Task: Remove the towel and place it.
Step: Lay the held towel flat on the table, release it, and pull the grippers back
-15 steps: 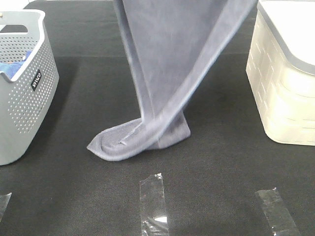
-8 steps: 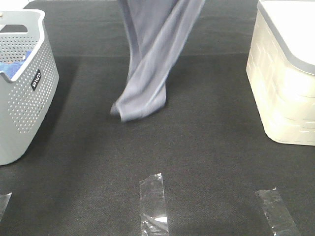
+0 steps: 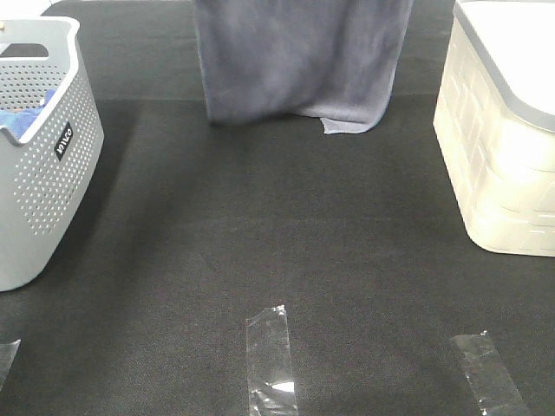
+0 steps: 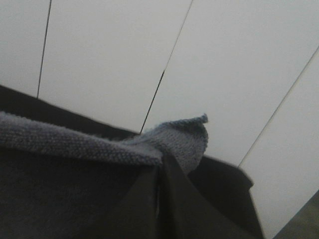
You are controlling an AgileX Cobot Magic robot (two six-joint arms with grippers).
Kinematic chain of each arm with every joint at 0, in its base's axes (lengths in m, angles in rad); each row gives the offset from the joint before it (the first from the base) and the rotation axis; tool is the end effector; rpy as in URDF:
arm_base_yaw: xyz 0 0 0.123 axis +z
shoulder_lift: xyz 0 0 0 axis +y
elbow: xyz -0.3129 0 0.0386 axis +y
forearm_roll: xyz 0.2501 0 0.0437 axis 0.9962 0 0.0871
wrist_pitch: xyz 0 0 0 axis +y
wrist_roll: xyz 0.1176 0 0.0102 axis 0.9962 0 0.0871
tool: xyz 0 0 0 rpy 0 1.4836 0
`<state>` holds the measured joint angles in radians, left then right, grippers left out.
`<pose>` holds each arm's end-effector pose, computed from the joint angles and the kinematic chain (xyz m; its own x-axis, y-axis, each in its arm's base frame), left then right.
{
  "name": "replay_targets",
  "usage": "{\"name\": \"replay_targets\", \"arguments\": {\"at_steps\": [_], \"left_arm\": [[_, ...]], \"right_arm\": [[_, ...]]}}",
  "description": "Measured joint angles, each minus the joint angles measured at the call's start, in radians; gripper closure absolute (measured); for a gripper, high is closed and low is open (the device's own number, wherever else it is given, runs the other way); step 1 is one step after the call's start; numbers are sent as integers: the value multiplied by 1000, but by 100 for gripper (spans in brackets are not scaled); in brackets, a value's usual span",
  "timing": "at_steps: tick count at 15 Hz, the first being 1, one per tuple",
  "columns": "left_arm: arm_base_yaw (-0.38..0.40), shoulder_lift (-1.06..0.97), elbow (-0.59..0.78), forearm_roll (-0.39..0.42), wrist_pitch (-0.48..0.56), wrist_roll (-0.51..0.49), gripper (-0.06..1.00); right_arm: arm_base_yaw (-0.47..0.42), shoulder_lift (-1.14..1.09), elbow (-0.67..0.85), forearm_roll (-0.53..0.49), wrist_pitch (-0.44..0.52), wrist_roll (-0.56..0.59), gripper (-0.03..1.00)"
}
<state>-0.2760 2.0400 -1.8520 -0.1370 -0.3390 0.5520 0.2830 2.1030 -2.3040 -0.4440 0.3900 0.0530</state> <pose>0.5253 -0.1432 0.4082 0.2988 0.3413 -0.8912 0.1175 0.9136 0.3893 0.5283 0.1335 0.4579 -0.0183 -0.3687 -0.9294 -0.1341 0.9220 -0.3631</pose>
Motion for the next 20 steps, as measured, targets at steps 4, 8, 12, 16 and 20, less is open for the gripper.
{"name": "replay_targets", "arguments": {"at_steps": [4,8,12,16,20], "left_arm": [[11,40,2,-9,169,5,94],[14,26,2,-29,304,5,94],[-3,-66,2,-44,653,4,94],[-19,-141,2,-102,1035,-76,94],[-21,-182,2,-108,1334,-204,94]], "right_arm": [[-19,41,15,180,146,-40,97],[-24,39,15,248,249,-99,97],[-41,7,15,399,543,-181,97],[-45,-83,15,528,797,-223,97],[-45,-158,83,634,825,-224,97]]}}
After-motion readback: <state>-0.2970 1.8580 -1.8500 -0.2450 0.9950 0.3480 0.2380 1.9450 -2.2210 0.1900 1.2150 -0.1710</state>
